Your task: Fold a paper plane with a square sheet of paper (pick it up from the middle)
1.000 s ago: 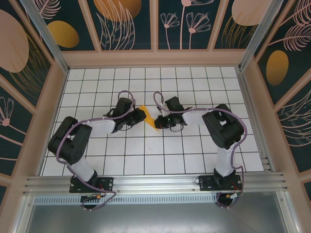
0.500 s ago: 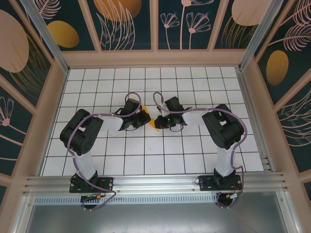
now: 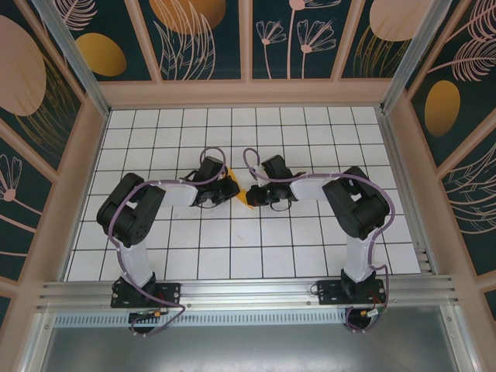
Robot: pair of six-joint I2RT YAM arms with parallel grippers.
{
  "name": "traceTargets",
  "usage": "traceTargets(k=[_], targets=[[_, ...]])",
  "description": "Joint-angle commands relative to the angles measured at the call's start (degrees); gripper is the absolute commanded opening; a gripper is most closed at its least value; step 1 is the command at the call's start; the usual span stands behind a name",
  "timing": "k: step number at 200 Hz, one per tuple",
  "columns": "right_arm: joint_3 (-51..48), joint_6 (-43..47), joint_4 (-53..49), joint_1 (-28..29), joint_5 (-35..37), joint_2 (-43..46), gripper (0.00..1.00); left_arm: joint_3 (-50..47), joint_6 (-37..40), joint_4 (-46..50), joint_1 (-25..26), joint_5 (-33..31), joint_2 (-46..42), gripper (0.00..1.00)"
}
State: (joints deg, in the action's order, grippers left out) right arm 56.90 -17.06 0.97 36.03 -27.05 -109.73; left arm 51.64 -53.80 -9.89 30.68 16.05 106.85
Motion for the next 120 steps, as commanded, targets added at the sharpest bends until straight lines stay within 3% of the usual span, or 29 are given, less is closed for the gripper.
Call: traceTargets(k=[1,120], targets=[[-4.40,1.15,-10.84,-0.25,10.86,-4.90,0.00,1.34,2.83,2.89,-2.95,-4.43,2.26,0.14],[-4.58,1.28,-10.64,-0.26,10.70,-5.39,0.00,8.93,10.36,7.35,-11.34,-5.24,7.69,0.16]])
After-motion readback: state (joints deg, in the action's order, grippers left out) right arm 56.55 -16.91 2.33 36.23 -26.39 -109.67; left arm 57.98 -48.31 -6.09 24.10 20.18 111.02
